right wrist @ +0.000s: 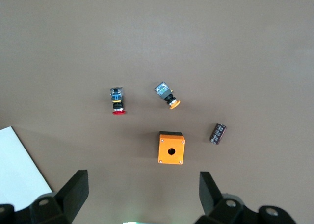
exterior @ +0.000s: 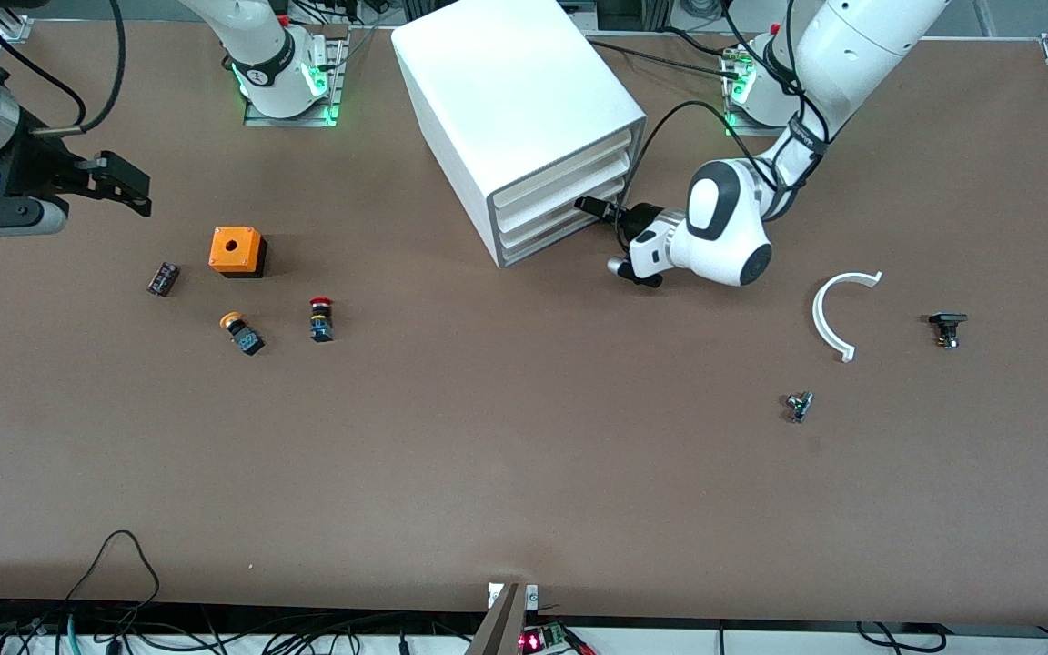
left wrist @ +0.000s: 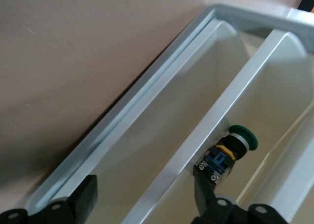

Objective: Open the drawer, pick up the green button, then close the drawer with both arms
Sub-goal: 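Pull the bottom drawer open with the left gripper while the right gripper advances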

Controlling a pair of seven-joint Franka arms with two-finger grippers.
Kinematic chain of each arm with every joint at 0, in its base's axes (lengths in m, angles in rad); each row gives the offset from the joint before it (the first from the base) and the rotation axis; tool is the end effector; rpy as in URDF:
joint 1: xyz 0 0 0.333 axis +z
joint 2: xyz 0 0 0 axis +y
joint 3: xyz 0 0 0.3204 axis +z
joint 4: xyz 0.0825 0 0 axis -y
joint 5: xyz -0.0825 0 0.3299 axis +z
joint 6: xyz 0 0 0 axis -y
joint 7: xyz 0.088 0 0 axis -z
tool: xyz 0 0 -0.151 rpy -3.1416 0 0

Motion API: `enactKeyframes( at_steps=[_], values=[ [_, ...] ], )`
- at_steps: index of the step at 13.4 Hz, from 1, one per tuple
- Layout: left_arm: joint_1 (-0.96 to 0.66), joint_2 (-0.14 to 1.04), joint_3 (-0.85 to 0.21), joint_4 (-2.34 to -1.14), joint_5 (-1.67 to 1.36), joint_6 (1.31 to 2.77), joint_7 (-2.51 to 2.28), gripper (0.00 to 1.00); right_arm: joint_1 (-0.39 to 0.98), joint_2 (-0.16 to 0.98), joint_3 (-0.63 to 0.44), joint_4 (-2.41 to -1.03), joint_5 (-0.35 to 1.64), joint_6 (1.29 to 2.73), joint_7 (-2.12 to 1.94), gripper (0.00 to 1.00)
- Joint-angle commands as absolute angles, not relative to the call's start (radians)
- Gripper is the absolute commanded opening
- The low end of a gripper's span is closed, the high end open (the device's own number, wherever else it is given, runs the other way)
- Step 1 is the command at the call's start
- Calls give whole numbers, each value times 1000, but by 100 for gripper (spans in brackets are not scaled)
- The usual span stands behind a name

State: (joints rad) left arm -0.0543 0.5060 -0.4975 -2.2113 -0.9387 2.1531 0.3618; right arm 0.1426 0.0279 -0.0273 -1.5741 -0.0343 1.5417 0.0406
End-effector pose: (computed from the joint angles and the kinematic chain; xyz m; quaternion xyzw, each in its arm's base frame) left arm 0.3661 -0.3114 0.1886 0.8752 -0.0627 -0.2898 0.3822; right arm 0.4997 0.0528 0.5672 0.9987 0.0373 -0.0287 0.0198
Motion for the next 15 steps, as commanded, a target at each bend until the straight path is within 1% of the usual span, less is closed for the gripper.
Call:
enactKeyframes(
  at_steps=[1,2,4,5,8,9,11,12,13,14,15],
  values=[
    [-71,512,-526,-2240,-977,2241,391,11,141,40,-32,-1578,38,1607,43,100],
    [-71,514,-526,-2240,-977,2241,391,0,138,54,-34,-1577,78,1609,26,100],
    [-61,509,-520,-2235,-965,2243,391,0,150,107,-32,-1565,94,1612,23,100],
    [-48,503,-500,-2229,-962,2244,391,0,167,133,-32,-1536,91,1611,21,100],
    [-9,495,-392,-2157,-960,2246,396,0,179,150,-32,-1534,77,1601,20,100],
    [-5,497,-373,-2129,-959,2247,396,0,184,158,-32,-1535,71,1601,20,100],
    [-2,502,-351,-2096,-959,2325,396,0,230,164,-32,-1531,52,1611,25,100],
    [-2,502,-353,-2091,-962,2338,388,28,241,169,-32,-1531,52,1611,23,100],
    [0,497,-353,-2091,-963,2356,396,96,258,179,-29,-1531,60,1612,21,100],
    [2,489,-353,-2091,-962,2361,391,100,294,192,-20,-1528,61,1614,23,100],
    [3,476,-353,-2091,-962,2361,391,100,332,201,-9,-1517,60,1615,23,100]
  ],
)
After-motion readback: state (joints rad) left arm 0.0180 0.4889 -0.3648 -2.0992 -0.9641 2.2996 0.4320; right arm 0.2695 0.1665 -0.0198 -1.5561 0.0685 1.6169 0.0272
